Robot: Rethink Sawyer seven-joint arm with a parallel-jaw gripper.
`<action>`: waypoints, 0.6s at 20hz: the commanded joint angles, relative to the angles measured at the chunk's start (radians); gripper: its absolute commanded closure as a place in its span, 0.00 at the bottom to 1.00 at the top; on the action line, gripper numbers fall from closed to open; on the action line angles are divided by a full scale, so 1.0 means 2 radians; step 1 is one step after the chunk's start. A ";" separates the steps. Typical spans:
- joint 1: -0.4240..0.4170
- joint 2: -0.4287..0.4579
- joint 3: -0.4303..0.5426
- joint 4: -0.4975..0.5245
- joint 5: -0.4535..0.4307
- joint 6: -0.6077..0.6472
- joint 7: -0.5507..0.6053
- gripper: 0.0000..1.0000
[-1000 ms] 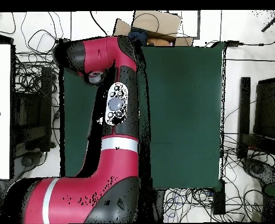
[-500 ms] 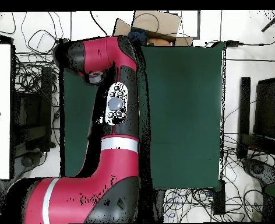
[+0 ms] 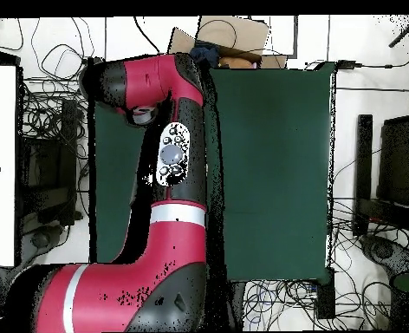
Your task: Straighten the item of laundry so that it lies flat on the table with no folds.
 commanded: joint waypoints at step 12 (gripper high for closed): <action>0.004 0.019 0.013 0.057 -0.025 -0.031 0.053 0.00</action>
